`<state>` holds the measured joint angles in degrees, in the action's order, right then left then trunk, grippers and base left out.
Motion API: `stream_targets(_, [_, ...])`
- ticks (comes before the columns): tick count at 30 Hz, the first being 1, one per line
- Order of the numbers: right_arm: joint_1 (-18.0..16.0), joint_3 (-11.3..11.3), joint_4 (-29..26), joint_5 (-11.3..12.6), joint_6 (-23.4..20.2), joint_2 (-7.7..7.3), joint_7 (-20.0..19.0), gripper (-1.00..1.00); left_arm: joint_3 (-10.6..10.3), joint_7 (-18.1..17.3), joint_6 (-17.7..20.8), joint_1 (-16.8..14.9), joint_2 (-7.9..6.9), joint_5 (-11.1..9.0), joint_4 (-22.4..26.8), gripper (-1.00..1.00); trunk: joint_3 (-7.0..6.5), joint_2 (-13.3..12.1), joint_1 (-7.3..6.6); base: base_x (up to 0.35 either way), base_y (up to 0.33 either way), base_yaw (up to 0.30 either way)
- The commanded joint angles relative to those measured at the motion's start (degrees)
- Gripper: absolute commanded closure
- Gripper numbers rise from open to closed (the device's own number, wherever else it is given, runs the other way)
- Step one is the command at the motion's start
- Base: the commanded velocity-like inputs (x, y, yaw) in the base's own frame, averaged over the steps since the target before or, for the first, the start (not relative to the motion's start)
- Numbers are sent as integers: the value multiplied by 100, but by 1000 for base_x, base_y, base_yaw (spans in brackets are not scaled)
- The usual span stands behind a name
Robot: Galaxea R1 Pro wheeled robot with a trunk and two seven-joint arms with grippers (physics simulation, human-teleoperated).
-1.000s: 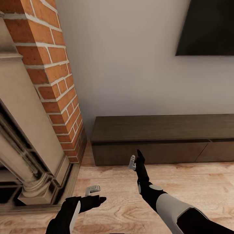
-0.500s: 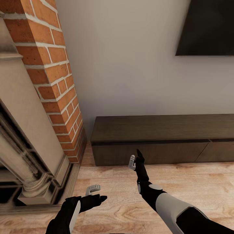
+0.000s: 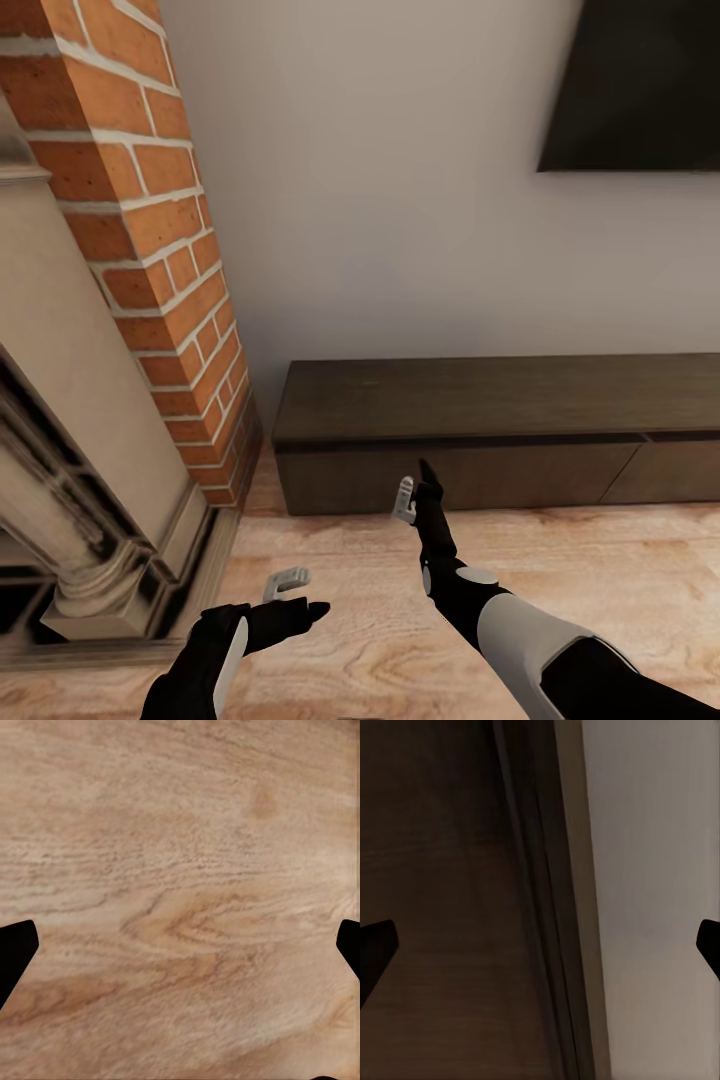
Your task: Place each of the two pumpkins and all three candles from the living room inside a cabinet in the living room (use any cabinet), then make sure every cabinet is closed, and position the cauldron so it is next to a table in the living room.
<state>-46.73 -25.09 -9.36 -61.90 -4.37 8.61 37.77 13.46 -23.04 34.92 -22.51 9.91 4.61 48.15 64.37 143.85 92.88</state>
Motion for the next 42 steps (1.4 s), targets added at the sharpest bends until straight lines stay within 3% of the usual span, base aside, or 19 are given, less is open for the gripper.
stream_targets(1, [-3, 9, 6, -59, -46, 3, 20, -100, 36, -53, 29, -4, 9, 47, 9, -100, 5, 2, 0, 136, -124, 0])
stream_targets(12, [-3, 20, 80, -54, -33, 29, 16, -100, 43, -60, 24, -4, 9, 40, 9, -100, 5, 2, 0, 39, -35, 0])
stream_targets(19, [-3, 6, 522, -55, 114, 137, 7, -100, 45, -60, 24, -7, 9, 40, 8, -100, 5, 2, 0, 2, -2, 0])
stream_targets(27, [-3, 2, 735, -58, 159, 139, -22, -100, 43, -60, 24, -6, 9, 40, 8, -100, 5, 2, 0, 0, 0, 0])
stream_targets(34, [-3, -4, 771, -71, 171, 139, -664, -100, 43, -60, 24, -5, 9, 40, 5, -100, 5, 2, 0, 0, 0, 0])
stream_targets(42, [-3, 1, 750, -76, 173, 139, -861, -100, 44, -60, 24, -4, 9, 40, 7, -100, 5, 2, 0, 0, 0, 0])
